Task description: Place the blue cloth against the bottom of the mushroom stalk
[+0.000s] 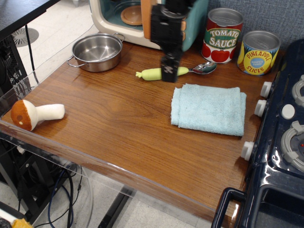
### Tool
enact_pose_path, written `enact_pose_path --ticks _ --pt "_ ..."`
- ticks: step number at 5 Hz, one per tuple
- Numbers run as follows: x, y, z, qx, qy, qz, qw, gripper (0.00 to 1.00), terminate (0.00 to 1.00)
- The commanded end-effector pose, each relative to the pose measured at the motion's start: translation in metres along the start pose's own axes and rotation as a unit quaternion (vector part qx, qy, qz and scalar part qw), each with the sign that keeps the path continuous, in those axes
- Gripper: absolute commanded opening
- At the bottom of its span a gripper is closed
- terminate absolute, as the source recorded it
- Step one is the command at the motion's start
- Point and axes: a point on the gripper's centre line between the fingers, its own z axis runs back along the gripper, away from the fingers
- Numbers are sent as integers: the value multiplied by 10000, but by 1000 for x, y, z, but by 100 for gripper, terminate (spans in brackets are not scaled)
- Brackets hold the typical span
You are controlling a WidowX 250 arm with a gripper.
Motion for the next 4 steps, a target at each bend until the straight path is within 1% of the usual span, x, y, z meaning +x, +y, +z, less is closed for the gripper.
enact_pose_path --ticks 1,2,3,4 --pt "-60 14 31 -232 397 -408 9981 100 0" --pt "-76 26 30 -129 323 -488 9982 100 0" --pt "-79 34 22 -56 293 -298 9991 100 0" --pt "-80 33 6 -14 100 -230 9997 100 0"
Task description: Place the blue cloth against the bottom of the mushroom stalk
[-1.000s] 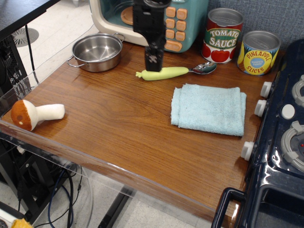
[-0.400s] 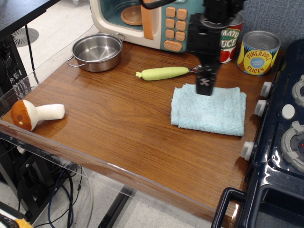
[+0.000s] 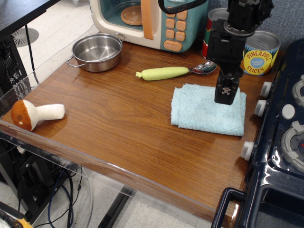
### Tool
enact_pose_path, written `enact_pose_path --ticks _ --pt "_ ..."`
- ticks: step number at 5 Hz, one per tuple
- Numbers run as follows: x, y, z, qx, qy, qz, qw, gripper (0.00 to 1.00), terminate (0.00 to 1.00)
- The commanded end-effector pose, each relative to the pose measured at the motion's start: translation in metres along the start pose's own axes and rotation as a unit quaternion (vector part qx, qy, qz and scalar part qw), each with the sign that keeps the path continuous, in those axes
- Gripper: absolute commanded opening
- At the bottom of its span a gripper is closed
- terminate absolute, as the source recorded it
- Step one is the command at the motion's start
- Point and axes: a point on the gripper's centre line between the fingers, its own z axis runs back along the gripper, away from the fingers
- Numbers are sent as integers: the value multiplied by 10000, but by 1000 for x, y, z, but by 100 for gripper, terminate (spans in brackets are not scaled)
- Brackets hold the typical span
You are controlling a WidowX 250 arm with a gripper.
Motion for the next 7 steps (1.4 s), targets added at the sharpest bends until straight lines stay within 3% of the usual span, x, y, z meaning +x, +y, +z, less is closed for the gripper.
enact_pose_path --ticks 1,3,4,6,7 --pt "4 -4 -17 -124 -198 124 9997 100 0" --pt "26 3 -29 37 -34 459 9989 100 0" --pt "47 9 -28 -17 -183 568 9982 100 0" --pt "99 19 -41 51 -150 845 9963 100 0" --pt "127 22 -42 10 -380 1058 9937 100 0"
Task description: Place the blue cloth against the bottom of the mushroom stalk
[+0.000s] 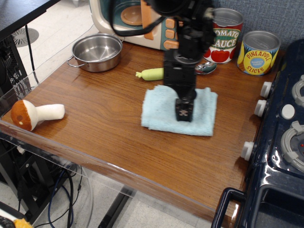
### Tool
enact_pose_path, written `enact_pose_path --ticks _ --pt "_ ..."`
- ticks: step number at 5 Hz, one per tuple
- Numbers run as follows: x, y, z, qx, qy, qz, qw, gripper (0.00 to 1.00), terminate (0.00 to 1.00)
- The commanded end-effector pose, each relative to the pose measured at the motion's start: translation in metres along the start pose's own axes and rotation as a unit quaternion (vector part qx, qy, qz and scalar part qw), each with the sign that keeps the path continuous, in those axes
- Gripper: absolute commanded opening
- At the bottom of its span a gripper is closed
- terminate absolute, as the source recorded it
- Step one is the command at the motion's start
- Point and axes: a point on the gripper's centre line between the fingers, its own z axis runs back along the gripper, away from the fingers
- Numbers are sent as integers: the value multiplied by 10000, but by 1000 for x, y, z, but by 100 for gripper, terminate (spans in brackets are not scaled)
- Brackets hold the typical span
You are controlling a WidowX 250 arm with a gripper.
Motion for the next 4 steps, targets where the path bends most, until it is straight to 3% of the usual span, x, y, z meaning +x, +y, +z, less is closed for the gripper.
enact_pose_path --ticks 1,4 --pt "62 -4 5 -180 -454 386 9981 100 0" --pt "135 -17 19 -296 -694 1492 9859 100 0"
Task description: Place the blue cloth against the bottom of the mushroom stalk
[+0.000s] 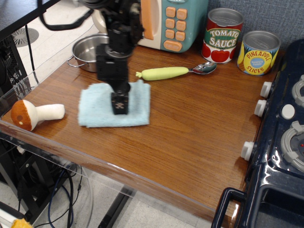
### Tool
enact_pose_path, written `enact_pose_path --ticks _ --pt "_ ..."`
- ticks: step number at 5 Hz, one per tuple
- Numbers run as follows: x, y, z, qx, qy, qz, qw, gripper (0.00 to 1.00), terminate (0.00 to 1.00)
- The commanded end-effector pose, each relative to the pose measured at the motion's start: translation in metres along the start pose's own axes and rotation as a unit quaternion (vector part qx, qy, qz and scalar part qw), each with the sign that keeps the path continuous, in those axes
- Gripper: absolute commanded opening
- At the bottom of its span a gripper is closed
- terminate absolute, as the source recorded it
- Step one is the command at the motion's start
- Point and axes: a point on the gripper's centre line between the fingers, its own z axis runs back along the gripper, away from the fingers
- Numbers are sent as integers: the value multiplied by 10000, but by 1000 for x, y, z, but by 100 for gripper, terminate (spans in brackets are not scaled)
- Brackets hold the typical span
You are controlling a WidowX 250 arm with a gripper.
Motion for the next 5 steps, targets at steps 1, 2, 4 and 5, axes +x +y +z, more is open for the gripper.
enact_pose_path --ticks 1,2,4,5 --pt "30 -24 17 -335 -19 578 9978 100 0" --pt "22 -22 22 -198 122 583 9980 100 0" --pt "25 -23 65 -504 460 784 9946 100 0" --pt "32 -21 92 -681 581 786 9929 100 0"
